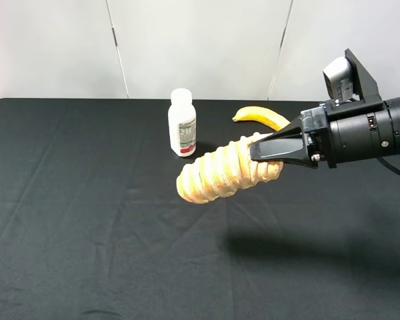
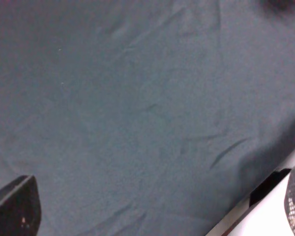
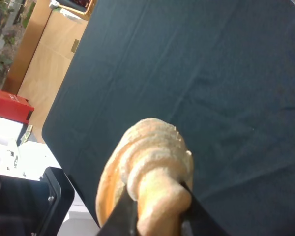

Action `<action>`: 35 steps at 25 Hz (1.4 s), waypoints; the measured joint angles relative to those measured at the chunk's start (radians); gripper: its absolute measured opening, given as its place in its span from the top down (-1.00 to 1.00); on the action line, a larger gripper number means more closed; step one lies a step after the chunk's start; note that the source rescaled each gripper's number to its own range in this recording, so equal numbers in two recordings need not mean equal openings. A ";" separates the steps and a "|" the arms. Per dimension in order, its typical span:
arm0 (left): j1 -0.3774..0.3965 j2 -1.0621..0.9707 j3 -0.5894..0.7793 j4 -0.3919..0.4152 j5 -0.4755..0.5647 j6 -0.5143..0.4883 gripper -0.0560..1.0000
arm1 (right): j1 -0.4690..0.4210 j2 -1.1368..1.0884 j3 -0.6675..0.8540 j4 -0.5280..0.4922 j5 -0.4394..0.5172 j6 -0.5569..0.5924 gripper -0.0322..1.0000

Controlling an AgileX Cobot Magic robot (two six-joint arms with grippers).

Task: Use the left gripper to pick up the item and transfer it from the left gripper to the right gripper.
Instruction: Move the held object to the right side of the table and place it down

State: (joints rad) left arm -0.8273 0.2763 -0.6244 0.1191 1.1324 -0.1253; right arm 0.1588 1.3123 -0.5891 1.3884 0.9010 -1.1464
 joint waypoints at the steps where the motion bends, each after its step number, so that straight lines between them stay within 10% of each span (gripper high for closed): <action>1: 0.000 -0.031 0.015 -0.003 0.000 -0.002 -1.00 | 0.000 0.000 0.000 0.000 0.000 0.000 0.91; 27: 0.001 -0.269 0.126 -0.026 -0.061 -0.044 -1.00 | 0.000 0.000 0.000 0.000 -0.020 0.019 0.91; 35: 0.264 -0.269 0.128 -0.027 -0.062 -0.044 -1.00 | 0.000 0.000 0.000 0.000 -0.020 0.019 0.91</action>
State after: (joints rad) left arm -0.5635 0.0071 -0.4969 0.0919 1.0708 -0.1689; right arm 0.1588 1.3123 -0.5891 1.3884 0.8807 -1.1272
